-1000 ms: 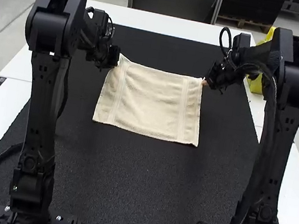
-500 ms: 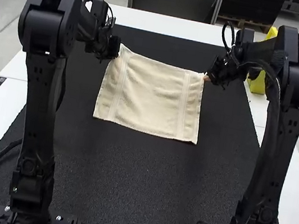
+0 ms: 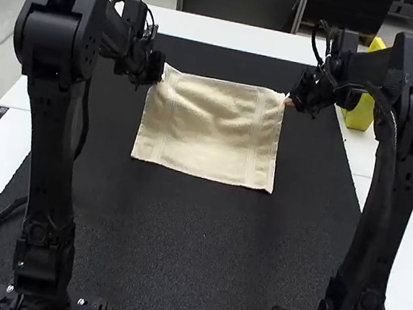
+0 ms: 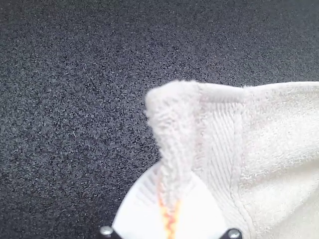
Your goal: Fold the towel.
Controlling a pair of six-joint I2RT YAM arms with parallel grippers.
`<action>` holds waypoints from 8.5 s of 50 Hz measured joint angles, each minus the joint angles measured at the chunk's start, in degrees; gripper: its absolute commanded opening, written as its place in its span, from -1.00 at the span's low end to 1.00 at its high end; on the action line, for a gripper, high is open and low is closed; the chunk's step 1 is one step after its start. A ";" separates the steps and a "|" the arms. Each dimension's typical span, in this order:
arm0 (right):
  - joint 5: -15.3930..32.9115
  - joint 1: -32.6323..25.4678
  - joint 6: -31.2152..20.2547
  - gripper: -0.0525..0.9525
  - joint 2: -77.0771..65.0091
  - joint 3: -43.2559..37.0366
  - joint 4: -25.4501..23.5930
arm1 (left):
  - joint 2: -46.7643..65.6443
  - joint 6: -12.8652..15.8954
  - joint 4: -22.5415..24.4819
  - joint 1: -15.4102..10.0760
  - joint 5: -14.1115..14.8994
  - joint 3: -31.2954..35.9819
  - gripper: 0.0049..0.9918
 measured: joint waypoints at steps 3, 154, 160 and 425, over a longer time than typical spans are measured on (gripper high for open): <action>0.00 -0.22 0.02 -0.94 -0.96 -1.27 0.00 | -0.76 0.00 -0.07 0.00 -0.02 -0.52 -0.96; -0.42 -2.49 0.35 -0.94 -16.85 -32.28 8.46 | -13.55 4.09 4.96 1.49 1.70 -26.05 -0.96; -0.42 -2.49 0.35 -0.94 -16.83 -32.26 9.27 | -12.31 4.09 6.03 1.49 1.70 -26.08 -0.96; 6.23 3.87 -1.22 0.83 -6.73 -26.58 7.43 | -7.30 4.24 5.25 -0.13 -1.14 -20.26 0.93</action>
